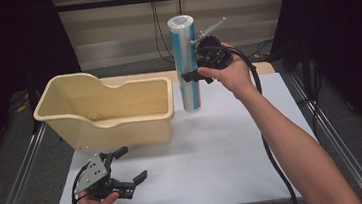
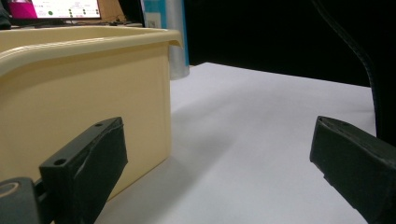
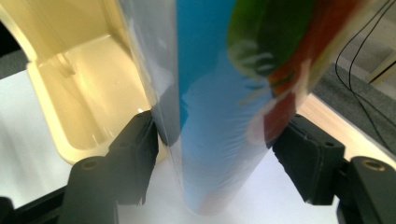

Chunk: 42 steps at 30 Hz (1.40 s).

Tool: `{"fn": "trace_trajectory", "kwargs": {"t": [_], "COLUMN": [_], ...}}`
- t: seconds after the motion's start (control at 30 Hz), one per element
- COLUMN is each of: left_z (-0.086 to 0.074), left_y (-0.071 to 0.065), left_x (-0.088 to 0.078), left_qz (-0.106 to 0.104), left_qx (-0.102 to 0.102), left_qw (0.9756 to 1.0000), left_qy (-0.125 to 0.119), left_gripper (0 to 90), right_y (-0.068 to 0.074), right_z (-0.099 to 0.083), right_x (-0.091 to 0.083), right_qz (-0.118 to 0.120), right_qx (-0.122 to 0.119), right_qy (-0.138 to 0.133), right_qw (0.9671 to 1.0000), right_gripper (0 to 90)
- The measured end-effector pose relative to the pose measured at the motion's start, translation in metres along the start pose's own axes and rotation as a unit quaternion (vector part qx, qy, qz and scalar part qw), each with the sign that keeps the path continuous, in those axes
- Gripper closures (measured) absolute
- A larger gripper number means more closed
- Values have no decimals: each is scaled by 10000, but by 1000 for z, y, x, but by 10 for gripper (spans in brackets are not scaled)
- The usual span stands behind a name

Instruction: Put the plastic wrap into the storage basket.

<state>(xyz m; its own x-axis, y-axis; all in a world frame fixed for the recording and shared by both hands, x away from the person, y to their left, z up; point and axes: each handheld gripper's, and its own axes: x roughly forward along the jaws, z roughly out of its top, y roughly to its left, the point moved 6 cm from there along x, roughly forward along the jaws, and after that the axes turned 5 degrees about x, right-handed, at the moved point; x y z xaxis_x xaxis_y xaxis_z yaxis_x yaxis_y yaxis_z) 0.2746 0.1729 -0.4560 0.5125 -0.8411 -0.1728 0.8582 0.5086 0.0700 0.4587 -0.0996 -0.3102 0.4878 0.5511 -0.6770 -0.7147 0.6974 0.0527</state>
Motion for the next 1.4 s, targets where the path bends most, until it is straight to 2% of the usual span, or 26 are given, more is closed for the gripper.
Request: {"fn": "trace_trajectory", "kwargs": {"t": [0.17,0.3,0.37,0.4,0.43,0.57,0.6,0.63,0.67,0.73,0.77,0.8,0.87,0.9,1.0,1.03,1.1,1.13,1.17,1.2,1.23,1.27,1.3,1.33,1.4], "left_z": [0,1,1,1,1,0,0,0,0,-1,-1,-1,-1,-1,-1,0,0,-1,-2,-2,-3,-3,-3,-3,-2], "left_y": [1,0,0,0,0,1,1,1,1,1,1,1,0,0,0,-1,0,-1,0,0,0,1,2,1,1], "left_x": [0,0,-1,-1,-1,-2,-3,-3,-3,-3,-3,-3,-3,-4,-5,-4,-4,-4,-4,-4,-4,-4,-5,-5,-5], "left_qz": [-8,-24,-4,1,1,11,14,14,21,25,28,29,25,10,26,16,-27,-22,1,-26,3,4,33,36,41], "left_qx": [-42,-72,-34,-45,-45,-24,-62,-62,-83,-84,-76,-87,-91,-72,-45,-68,5,-33,-15,-18,-42,-31,37,-59,-43], "left_qw": [10000,9999,10000,10000,10000,10000,9999,9999,9999,9999,10000,9999,9999,10000,10000,10000,10000,10000,10000,10000,10000,10000,10000,10000,10000], "left_qy": [-27,-70,-71,-59,-59,-77,-79,-79,-87,-62,-51,-57,-69,-43,-5,-55,-10,7,20,24,42,56,65,10,14], "left_gripper": [37,38,38,38,38,38,37,38,37,38,38,38,37,37,37,37,38,37,37,37,37,37,37,37,37], "right_y": [18,33,35,41,41,48,51,51,53,52,50,48,49,51,53,55,55,56,56,55,55,54,54,54,53], "right_z": [27,43,45,49,49,49,51,51,71,78,80,76,68,63,52,48,41,35,35,32,32,30,30,29,28], "right_x": [4,18,21,33,33,54,59,59,42,36,35,37,43,48,57,62,68,72,72,72,72,70,70,69,66], "right_qz": [-47,-120,-105,-5,-5,102,205,205,1001,1053,849,812,617,670,633,740,763,881,881,995,995,991,991,996,991], "right_qx": [-419,-858,-911,-931,-931,-990,-971,-971,-338,-307,-441,-432,-612,-632,-710,-631,-603,-546,-546,-469,-469,-453,-453,-444,-447], "right_qy": [109,334,371,456,456,614,480,480,-506,-603,-405,-78,130,205,349,395,392,441,441,421,421,373,373,349,291], "right_qw": [9991,9957,9951,9946,9946,9931,9939,9939,9931,9921,9946,9957,9961,9955,9949,9945,9945,9936,9936,9930,9930,9934,9934,9934,9937], "right_gripper": [321,321,320,320,320,325,481,481,880,869,815,758,674,636,652,644,633,604,604,554,554,497,497,470,425]}}
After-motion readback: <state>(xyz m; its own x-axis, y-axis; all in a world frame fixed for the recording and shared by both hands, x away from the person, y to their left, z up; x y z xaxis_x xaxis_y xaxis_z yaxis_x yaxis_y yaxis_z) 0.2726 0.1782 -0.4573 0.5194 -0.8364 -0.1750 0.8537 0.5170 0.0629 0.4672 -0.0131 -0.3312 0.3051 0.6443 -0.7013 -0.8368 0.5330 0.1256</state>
